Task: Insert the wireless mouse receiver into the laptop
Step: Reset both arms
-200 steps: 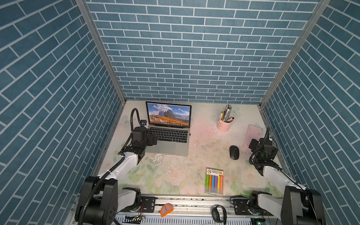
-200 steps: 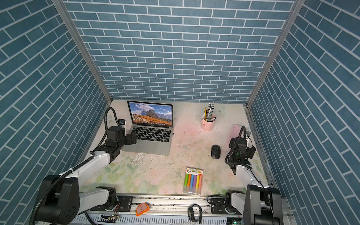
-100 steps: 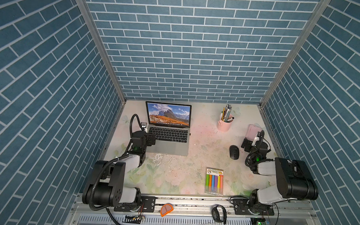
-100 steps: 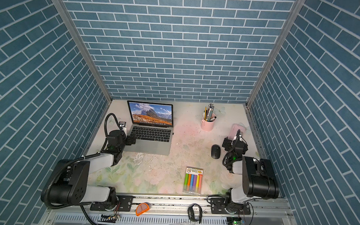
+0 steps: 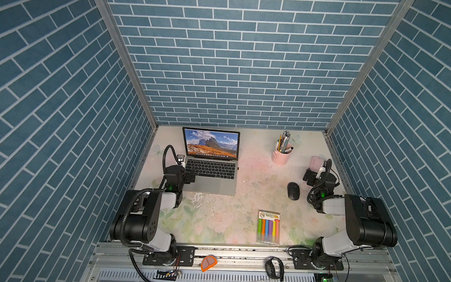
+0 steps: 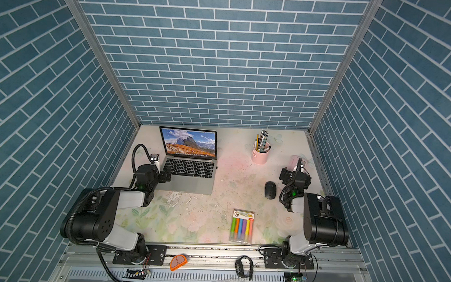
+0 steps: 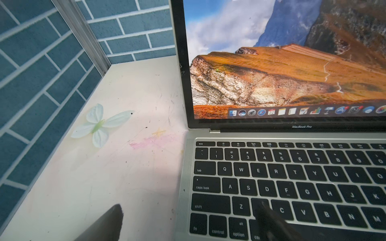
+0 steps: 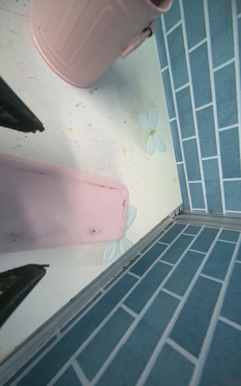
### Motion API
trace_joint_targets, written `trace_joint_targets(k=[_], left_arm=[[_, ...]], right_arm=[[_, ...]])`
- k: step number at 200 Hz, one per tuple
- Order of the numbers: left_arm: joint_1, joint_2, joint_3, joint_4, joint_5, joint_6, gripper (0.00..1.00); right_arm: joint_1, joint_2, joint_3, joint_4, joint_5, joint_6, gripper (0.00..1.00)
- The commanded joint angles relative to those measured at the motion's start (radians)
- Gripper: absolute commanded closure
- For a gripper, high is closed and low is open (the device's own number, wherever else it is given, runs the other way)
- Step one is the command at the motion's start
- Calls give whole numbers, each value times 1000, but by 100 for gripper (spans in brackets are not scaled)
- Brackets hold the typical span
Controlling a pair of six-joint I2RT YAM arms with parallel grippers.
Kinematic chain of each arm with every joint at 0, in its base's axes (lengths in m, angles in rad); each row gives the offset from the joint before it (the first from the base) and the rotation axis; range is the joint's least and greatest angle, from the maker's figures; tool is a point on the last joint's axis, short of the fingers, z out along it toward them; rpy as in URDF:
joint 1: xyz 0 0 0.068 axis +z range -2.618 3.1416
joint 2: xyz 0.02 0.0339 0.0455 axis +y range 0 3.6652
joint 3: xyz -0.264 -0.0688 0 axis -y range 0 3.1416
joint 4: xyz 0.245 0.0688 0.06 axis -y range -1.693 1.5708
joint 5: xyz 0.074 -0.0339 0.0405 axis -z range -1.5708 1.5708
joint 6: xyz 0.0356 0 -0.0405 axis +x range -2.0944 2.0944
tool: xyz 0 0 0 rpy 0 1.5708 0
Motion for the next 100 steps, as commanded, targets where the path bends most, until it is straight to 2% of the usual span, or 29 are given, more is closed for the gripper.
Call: trace_joint_targets(k=[1, 100], left_arm=[[7, -4, 18, 28, 6, -6, 1], [6, -2, 18, 29, 6, -7, 1]], right_arm=[[10, 8, 9, -3, 23, -37, 1], [32, 16, 15, -1, 41, -60, 1]])
